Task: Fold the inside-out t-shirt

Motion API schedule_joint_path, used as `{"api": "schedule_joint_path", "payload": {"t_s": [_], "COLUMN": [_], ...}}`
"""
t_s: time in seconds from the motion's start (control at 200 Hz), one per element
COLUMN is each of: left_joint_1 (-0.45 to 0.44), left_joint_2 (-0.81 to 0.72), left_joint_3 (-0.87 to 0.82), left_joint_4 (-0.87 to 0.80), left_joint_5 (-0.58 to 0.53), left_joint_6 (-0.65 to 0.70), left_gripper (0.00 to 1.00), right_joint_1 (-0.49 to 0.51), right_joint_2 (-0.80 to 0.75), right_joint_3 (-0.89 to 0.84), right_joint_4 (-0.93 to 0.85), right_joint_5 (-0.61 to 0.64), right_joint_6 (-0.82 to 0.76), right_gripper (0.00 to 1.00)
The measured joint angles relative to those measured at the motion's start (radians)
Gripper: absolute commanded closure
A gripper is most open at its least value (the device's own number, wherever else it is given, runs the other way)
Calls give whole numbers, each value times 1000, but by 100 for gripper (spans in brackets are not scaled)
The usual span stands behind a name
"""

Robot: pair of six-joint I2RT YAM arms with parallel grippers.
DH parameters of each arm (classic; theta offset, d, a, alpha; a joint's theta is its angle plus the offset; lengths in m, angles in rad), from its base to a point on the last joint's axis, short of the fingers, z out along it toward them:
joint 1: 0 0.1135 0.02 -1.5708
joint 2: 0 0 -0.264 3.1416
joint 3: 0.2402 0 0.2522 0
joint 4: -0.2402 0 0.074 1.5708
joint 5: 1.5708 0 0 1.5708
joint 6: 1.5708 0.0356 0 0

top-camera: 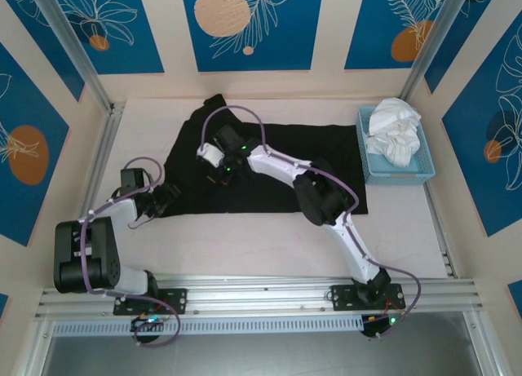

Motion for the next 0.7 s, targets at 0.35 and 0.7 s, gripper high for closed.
{"api": "schedule_joint_path", "payload": {"t_s": [0.35,0.7], "left_joint_1": [2,5], "left_joint_2": [2,6], "left_joint_3": [0,0], "left_joint_4": [5,14], "left_joint_5": [1,1], "left_joint_6": [0,0], "left_gripper": [42,42], "right_joint_1": [84,137], "right_joint_2": [-31,62], "right_joint_3": [-9,109], "right_joint_4": [-32,-134], "right_joint_5": [-10,44], "right_joint_6": [-140,-245], "right_gripper": [55,48]}}
